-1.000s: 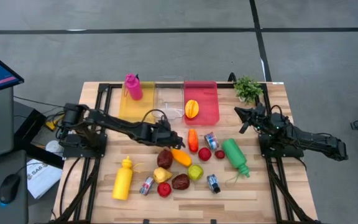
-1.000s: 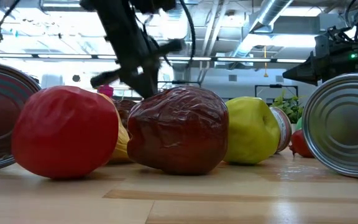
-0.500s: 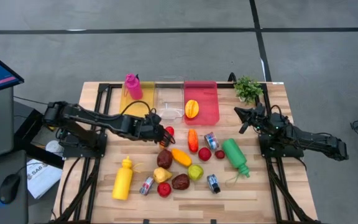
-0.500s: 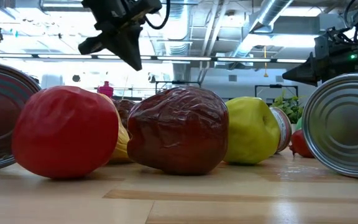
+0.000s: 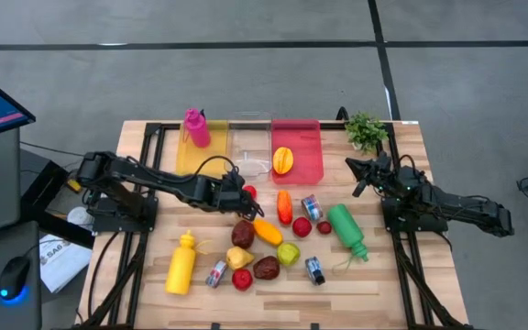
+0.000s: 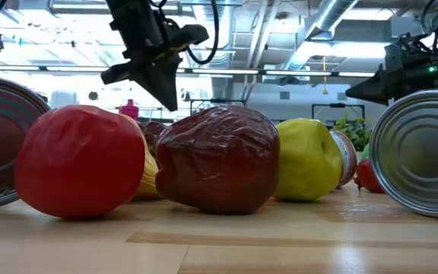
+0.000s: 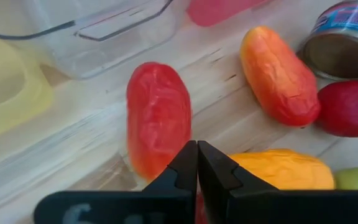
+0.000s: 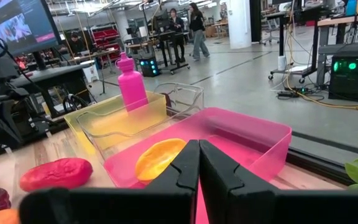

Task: Pick & Place Food Item
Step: Put the left orange mango into the pink bin

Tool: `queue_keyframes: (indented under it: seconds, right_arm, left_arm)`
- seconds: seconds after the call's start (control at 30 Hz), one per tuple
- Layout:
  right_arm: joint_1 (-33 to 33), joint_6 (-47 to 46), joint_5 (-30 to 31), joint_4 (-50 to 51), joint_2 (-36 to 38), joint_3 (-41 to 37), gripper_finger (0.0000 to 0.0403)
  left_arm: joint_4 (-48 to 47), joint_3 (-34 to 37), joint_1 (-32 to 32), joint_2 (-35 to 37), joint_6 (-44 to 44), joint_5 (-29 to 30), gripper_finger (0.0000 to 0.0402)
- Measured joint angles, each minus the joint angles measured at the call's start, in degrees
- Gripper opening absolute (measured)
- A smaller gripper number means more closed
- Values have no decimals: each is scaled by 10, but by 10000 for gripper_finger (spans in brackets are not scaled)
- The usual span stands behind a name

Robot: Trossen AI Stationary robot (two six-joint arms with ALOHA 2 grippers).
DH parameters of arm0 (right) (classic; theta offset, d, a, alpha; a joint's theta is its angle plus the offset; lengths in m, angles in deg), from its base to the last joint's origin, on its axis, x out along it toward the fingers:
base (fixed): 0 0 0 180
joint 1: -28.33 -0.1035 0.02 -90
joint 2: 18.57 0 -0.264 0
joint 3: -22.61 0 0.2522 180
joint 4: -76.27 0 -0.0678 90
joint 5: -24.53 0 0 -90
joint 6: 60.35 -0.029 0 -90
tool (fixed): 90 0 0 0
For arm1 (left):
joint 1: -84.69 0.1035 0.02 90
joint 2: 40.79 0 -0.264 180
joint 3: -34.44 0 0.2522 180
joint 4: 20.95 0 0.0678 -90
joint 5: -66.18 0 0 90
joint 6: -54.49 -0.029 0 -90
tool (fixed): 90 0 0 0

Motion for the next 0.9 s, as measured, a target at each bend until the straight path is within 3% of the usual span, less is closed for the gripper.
queue_keyframes:
  seconds: [0.13, 0.23, 0.67, 0.9]
  right_arm:
    - [0, 0, 0, 0, 0, 0, 6]
    - [0, 0, 0, 0, 0, 0, 6]
    - [0, 0, 0, 0, 0, 0, 6]
    - [0, 0, 0, 0, 0, 0, 6]
  left_arm:
    - [-1, 0, 0, 0, 7, 0, 14]
    - [-1, 0, 0, 0, 8, 0, 47]
    - [-2, 0, 0, 0, 7, -14, 298]
    - [-1, 0, 0, 0, -20, -28, 391]
